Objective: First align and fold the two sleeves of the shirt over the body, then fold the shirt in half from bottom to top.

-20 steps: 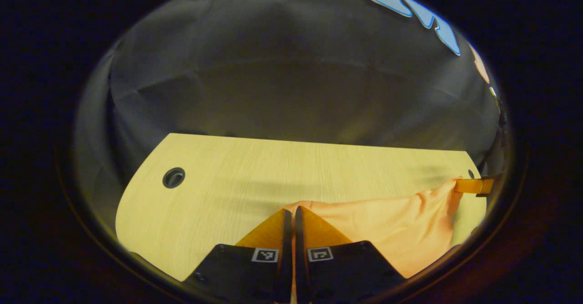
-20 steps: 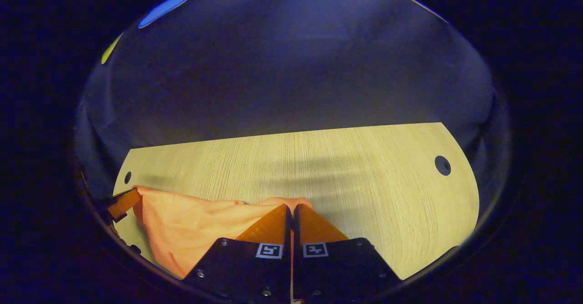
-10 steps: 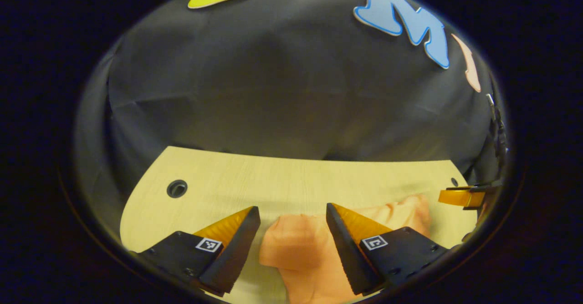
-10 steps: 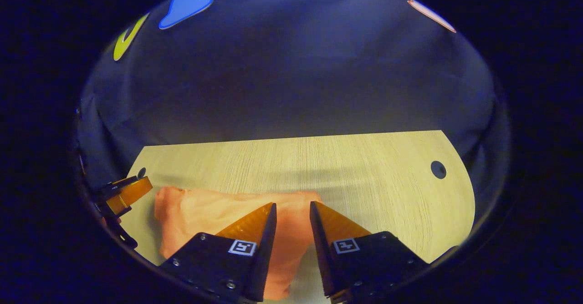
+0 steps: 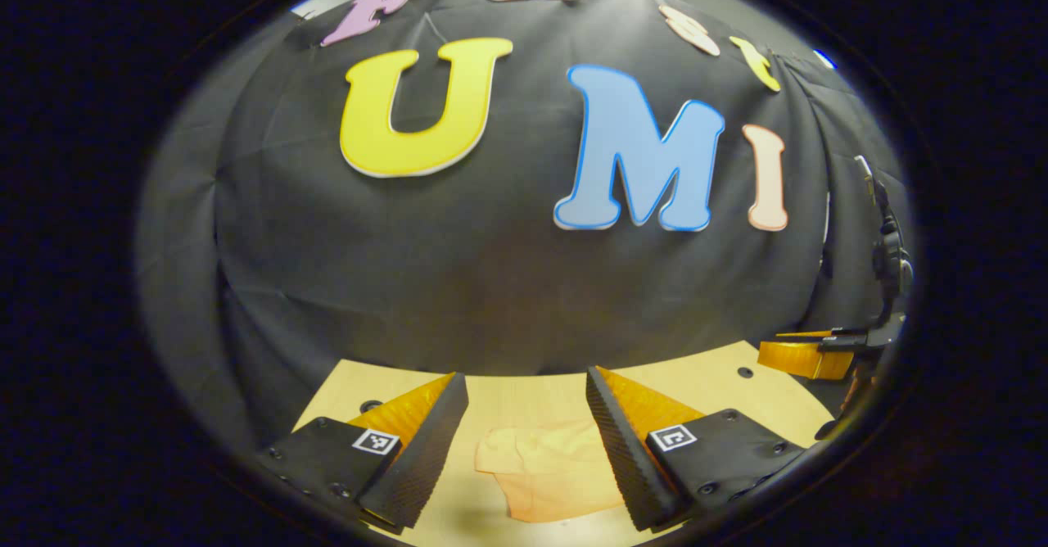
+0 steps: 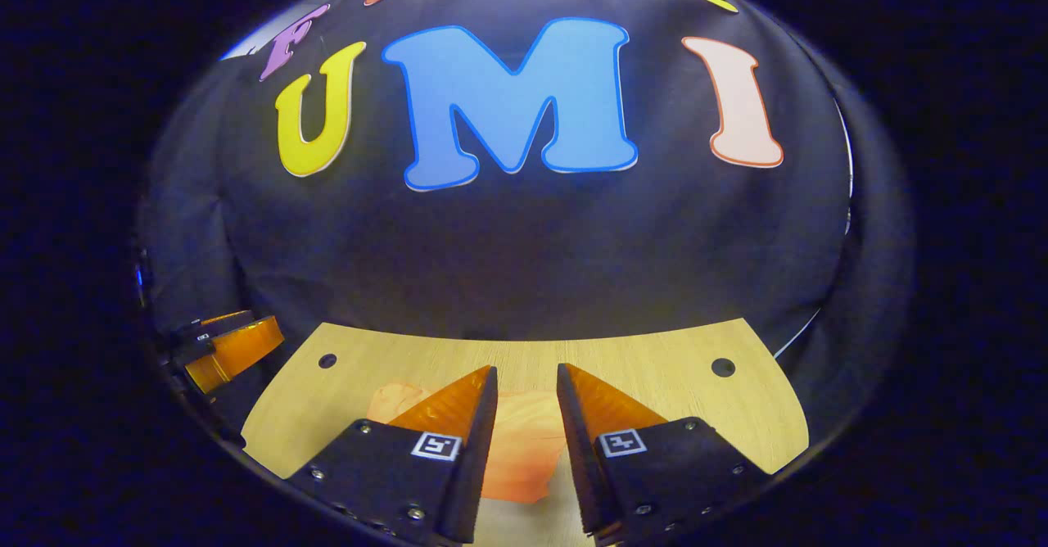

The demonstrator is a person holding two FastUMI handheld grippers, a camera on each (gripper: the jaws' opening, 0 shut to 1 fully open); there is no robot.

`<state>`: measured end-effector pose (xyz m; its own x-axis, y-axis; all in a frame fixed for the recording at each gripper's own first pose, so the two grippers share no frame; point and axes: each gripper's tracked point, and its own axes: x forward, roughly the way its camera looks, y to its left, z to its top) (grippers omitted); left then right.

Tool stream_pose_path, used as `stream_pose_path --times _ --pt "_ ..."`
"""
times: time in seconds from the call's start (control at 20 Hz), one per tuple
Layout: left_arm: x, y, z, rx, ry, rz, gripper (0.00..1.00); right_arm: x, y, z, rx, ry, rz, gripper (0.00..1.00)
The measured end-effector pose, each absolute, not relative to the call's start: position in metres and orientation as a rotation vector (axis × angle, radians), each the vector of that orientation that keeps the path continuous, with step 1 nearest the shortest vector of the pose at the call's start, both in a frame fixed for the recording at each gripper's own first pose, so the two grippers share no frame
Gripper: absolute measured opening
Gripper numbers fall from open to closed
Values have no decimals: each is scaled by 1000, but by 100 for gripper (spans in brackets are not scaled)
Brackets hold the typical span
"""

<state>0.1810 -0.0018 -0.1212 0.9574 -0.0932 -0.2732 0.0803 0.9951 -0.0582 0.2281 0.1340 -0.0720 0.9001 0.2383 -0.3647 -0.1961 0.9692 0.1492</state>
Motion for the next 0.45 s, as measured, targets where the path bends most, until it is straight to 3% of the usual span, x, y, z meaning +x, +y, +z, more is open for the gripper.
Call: stream_pose_path --times 0.2,0.45 --pt "105 -3 -77 -37 249 -88 95 170 125 -8 112 242 220 46" --pt "49 -2 -47 -36 189 -71 96 114 113 8 111 158 194 47"
